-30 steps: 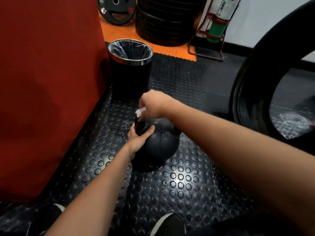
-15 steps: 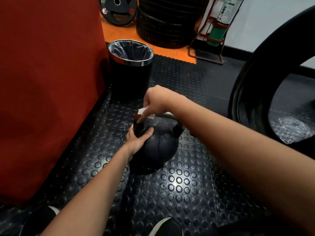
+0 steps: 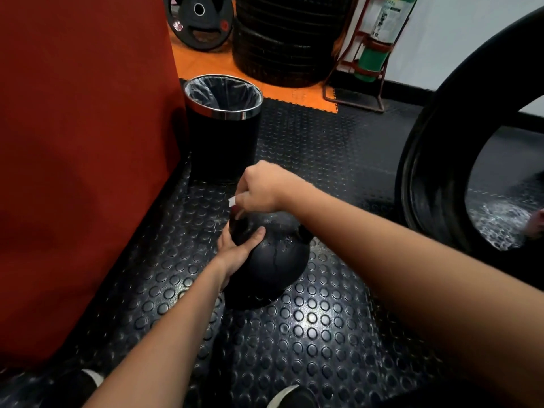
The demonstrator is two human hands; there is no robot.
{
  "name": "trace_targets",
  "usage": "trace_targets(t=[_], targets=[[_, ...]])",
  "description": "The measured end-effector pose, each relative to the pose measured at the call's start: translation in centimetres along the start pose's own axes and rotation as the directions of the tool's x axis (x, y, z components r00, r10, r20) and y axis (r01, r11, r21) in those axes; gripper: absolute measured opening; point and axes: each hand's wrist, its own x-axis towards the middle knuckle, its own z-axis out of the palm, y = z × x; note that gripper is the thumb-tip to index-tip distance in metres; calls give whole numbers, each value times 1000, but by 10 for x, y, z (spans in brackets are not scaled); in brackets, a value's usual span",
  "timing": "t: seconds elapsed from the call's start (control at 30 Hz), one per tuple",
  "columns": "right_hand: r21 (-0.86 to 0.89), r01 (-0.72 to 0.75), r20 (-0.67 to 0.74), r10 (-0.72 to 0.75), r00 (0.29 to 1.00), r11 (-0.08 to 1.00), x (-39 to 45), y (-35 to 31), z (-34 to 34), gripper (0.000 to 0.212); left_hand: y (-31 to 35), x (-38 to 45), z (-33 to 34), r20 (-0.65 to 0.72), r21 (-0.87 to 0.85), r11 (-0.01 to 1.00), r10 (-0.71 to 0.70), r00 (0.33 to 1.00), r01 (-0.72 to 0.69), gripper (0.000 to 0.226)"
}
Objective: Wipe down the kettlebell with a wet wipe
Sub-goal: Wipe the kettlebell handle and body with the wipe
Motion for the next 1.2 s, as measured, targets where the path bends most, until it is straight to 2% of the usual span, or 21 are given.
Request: trace_targets(t=[0.13,0.3,0.43,0.5,0.6,0.7,0.77,0.9,0.97,1.1,1.2], targets=[[-25,-9,24,10,1000,1000,0,-5,22,31,1,-2,0,3,-4,1000,-13,1000,13,122],[-59,-64,173,74,982,996,9,7,-21,38,3,-3,-1,28,-7,1000,-6,1000,6,115],[-173,-3,131,26,991,985,7,-5,-1,34,2,-3,-1,11,4,1000,-3,1000,3,113],[-201,18,94,1,996,979,6,-12,16,31,2,-3,0,-2,-4,1000,2,1000,-2,121],[-159,-41,160,67,985,986,10,-5,-4,36,3,-4,0,15,-9,1000,-5,1000,5,135],[-137,-109,246,141,959,984,10,8,-33,42,3,-4,-2,20,-14,1000,-3,1000,3,134],[-135,-104,234,134,963,985,8,8,-30,40,2,-4,-2,25,-17,1000,-5,1000,5,134],[-208,19,97,1,995,978,4,-9,12,33,2,-4,-1,17,-21,1000,-11,1000,11,134],[-195,24,81,-8,997,981,6,-9,15,32,3,-4,0,3,-26,1000,-13,1000,13,132],[-88,-96,275,117,954,991,10,13,-22,42,3,-5,-1,18,-1,1000,-23,1000,23,132],[-135,-110,307,147,940,985,9,17,-32,40,3,-5,-2,30,0,1000,-26,999,26,132]])
